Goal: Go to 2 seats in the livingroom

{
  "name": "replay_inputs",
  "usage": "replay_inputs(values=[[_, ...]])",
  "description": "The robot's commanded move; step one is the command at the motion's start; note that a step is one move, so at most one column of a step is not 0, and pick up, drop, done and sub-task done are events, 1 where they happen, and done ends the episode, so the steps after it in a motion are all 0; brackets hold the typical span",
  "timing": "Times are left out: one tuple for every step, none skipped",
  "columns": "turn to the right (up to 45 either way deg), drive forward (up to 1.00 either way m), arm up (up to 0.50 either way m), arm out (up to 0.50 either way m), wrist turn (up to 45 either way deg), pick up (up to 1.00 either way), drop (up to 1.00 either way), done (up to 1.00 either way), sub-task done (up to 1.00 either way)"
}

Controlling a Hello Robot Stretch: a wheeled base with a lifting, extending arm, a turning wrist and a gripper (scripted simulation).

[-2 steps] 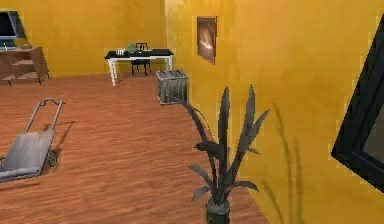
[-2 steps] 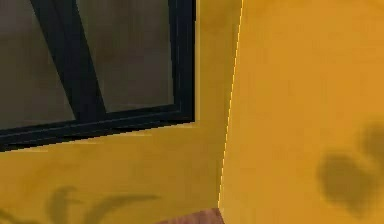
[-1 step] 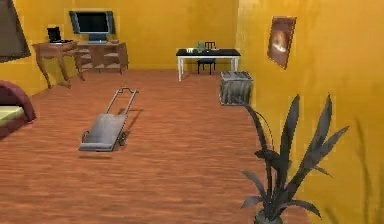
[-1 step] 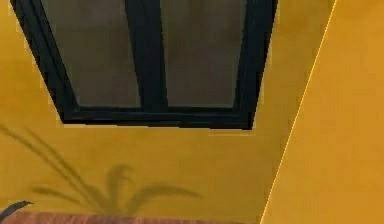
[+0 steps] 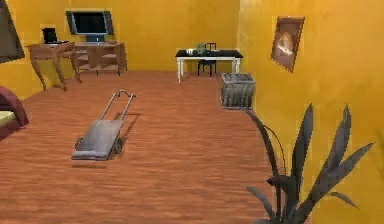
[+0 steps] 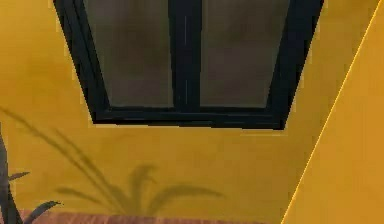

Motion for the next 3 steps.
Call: replay_inputs(values=[[-45.0, 0.00, 0.00, 0.00, 0.0, 0.00, 0.00, 0.00, 0.00], [-42.0, 0.00, 0.00, 0.00, 0.0, 0.00, 0.00, 0.00, 0.00], [0.0, 1.00, 0.00, 0.00, 0.0, 0.00, 0.00, 0.00, 0.00]])
